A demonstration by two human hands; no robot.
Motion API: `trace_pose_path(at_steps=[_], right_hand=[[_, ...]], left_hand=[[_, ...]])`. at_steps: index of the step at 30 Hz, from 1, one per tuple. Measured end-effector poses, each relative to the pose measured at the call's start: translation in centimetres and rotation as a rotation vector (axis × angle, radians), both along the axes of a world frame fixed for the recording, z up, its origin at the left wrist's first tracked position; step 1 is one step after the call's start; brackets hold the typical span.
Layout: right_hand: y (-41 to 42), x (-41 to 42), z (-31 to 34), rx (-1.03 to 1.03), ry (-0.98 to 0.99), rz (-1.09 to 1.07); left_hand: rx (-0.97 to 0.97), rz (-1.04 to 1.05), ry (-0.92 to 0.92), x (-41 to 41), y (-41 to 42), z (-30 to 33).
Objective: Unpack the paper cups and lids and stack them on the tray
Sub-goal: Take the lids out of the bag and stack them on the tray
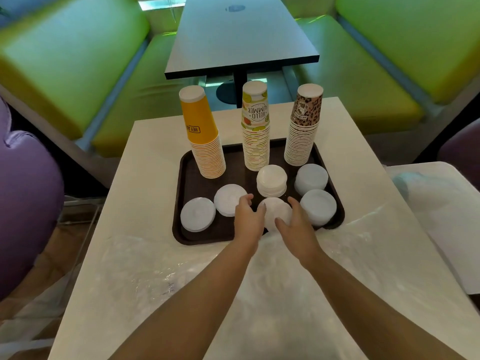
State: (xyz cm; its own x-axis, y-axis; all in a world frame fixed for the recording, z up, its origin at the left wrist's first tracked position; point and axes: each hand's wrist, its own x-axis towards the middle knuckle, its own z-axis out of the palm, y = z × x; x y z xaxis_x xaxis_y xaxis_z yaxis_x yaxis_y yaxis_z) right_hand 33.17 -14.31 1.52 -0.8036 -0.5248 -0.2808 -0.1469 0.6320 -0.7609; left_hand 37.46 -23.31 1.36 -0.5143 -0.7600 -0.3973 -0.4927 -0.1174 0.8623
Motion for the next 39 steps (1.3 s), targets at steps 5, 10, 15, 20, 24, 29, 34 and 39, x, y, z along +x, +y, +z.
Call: trace_pose_path(at_steps=[5, 10, 15, 20, 24, 29, 34, 39], right_hand=[[0.6, 0.1, -0.8, 0.028, -0.098, -0.040], [0.8, -0.2, -1.2, 0.026, -0.115, -0.023], [0.3, -0.4, -1.3, 0.018, -0.102, -0.025], [-0.2, -1.0, -1.4, 0.031, -0.073, -0.016], [-0.4, -1.4, -1.7, 0.058, -0.041, 0.012], [-0.7, -1.7, -1.8, 0.126, 0.040, 0.098], [-0.6, -1.9, -1.9, 0.210, 0.132, 0.228], [-0.9, -1.9, -2.5, 0.290, 0.224, 0.306]], left_hand=[[0.018, -0.144, -0.059, 0.7, 1.3, -1.3], [-0.204, -0.292, -0.052, 0.6, 0.7, -1.7], [-0.264, -0.297, -0.087, 0.2, 0.3, -2.2], [-0.292, -0.251, -0.084, -0.3, -0.5, -2.4], [-0.275, -0.250, -0.075, -0.7, -1.1, -2.5], [-0.278, -0.251, -0.098, -1.1, -1.6, -2.8], [-0.356, -0.226, -0.096, -1.2, -1.9, -2.8], [-0.360, -0.222, -0.086, -1.3, -2.2, -2.5]])
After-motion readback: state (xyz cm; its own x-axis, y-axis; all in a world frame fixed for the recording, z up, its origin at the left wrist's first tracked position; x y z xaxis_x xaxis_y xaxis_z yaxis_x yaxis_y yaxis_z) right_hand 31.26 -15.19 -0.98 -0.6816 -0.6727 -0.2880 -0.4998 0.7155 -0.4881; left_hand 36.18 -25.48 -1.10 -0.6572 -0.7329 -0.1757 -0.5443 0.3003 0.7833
